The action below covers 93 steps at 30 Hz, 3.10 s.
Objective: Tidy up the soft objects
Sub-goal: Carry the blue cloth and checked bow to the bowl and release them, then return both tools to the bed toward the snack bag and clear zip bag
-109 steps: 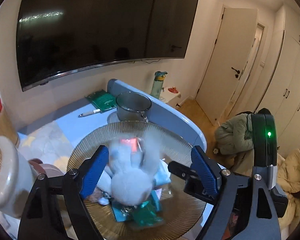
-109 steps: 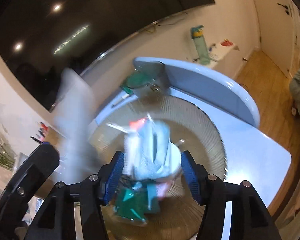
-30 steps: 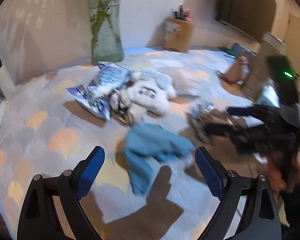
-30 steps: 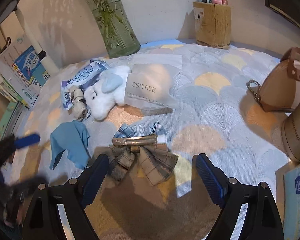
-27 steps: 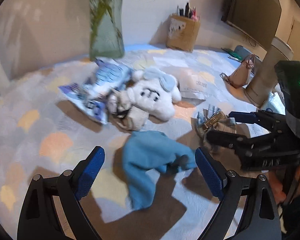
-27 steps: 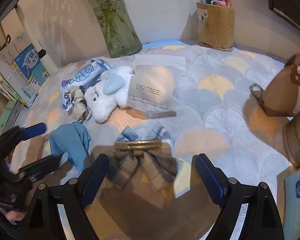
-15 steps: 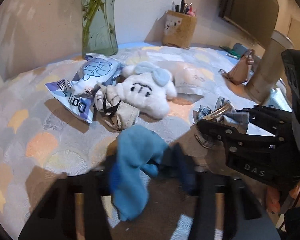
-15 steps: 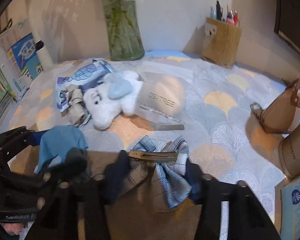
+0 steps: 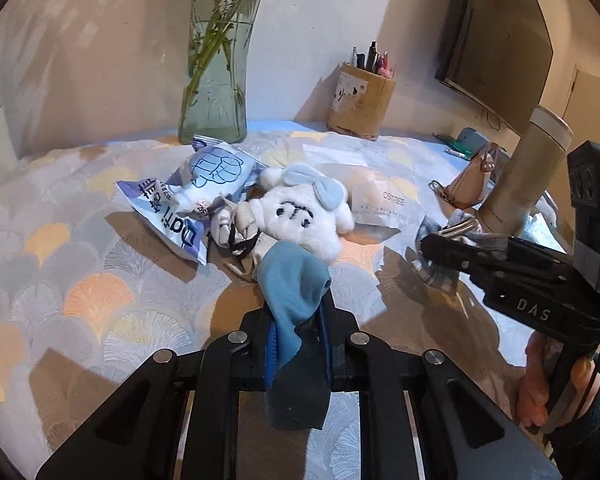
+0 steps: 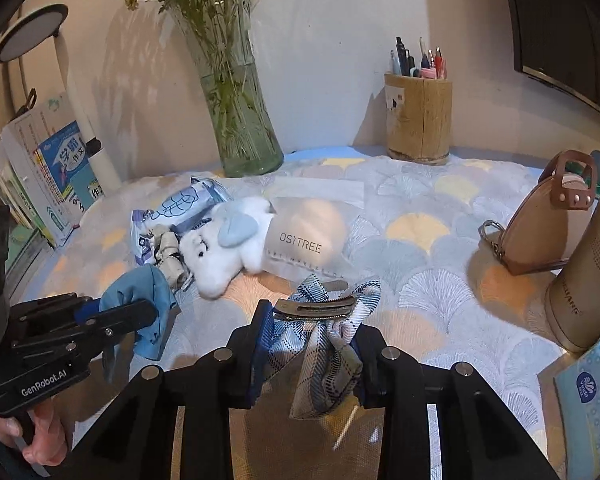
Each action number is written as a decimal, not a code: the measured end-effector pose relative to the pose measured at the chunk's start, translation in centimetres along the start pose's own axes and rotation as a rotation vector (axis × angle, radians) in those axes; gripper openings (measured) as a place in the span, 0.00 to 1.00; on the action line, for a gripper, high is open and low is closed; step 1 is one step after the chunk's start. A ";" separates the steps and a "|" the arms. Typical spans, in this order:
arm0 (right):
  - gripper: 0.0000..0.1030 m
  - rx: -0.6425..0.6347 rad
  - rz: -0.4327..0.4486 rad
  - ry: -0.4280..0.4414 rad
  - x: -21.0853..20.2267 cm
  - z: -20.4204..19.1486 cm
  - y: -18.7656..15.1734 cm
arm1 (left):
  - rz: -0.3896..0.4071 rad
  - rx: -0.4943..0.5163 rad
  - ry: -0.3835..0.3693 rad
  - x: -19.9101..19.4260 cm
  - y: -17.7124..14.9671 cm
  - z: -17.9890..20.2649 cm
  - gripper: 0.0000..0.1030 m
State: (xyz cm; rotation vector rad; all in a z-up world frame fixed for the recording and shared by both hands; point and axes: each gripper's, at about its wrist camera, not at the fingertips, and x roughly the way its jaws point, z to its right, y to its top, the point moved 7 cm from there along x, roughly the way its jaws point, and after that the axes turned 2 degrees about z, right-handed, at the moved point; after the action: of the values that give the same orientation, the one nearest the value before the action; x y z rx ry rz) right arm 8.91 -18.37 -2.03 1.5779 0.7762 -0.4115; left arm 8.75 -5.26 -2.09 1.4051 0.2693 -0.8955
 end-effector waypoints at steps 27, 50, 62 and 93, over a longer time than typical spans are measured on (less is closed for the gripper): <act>0.32 0.263 0.026 -0.024 -15.4 14.2 1.1 | 0.088 0.280 -0.416 -1.1 7.2 24.1 0.13; 0.34 0.536 0.151 -0.309 -22.0 34.2 5.3 | 0.066 0.508 -0.483 4.5 9.5 42.4 0.14; 0.73 0.684 0.118 -0.283 -22.4 37.8 1.0 | -0.027 0.524 -0.537 6.2 5.7 43.5 0.72; 0.81 -0.028 0.090 0.145 -16.4 0.7 5.8 | 0.344 0.195 0.178 -17.9 10.2 4.5 0.99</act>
State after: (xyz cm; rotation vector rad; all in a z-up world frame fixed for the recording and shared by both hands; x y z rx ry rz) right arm 1.35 -23.01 12.93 1.6231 0.8141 -0.2222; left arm 2.38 -3.49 17.90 1.6549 0.0692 -0.5247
